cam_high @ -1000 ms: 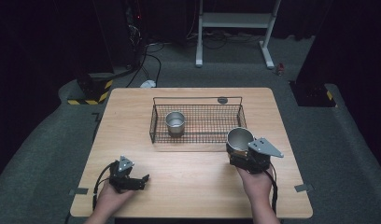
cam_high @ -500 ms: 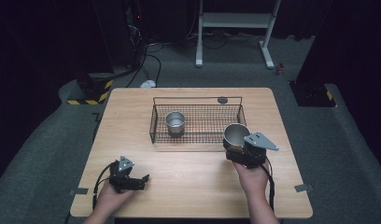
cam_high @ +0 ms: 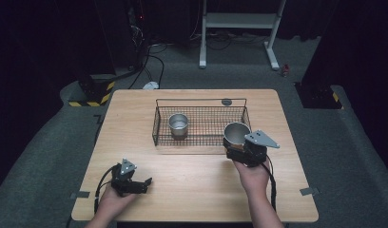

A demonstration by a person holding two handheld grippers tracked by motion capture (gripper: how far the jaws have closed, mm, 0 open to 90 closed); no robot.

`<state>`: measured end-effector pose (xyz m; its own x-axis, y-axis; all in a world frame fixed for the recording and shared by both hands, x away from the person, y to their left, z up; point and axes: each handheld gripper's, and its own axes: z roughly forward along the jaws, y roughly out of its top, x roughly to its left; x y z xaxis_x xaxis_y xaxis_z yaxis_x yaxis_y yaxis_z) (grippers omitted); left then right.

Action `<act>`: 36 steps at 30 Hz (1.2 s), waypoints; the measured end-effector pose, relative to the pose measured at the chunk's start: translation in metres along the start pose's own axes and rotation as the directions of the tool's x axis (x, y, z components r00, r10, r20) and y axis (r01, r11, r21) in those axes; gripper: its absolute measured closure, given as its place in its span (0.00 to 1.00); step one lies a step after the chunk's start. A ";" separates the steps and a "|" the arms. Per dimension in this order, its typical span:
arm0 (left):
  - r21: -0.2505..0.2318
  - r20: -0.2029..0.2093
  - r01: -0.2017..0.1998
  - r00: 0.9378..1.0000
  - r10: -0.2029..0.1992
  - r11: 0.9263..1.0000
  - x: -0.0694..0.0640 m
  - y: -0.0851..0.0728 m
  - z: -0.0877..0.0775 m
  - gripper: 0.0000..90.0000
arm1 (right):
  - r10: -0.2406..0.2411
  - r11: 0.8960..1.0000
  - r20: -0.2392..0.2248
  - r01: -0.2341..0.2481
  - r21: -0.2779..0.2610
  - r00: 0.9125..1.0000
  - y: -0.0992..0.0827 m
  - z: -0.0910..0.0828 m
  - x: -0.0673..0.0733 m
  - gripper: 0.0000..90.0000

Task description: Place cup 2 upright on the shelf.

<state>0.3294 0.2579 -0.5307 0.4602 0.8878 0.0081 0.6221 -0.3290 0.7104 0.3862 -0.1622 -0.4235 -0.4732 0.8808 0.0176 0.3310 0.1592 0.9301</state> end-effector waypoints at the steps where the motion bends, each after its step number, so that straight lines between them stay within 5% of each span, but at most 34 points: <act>1: 0.000 0.000 0.000 1.000 0.000 1.000 0.000 0.000 0.000 0.00 | -0.002 1.000 -0.003 0.002 -0.005 1.000 0.001 0.000 0.000 0.15; 36: 0.003 0.005 -0.001 1.000 0.001 1.000 0.000 0.000 0.000 0.00 | 0.014 0.999 0.025 -0.013 -0.038 1.000 0.045 0.024 -0.007 0.15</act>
<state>0.3291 0.2577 -0.5307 0.4640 0.8858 0.0048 0.6236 -0.3305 0.7084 0.4237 -0.1503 -0.3900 -0.4477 0.8939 0.0210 0.3059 0.1310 0.9430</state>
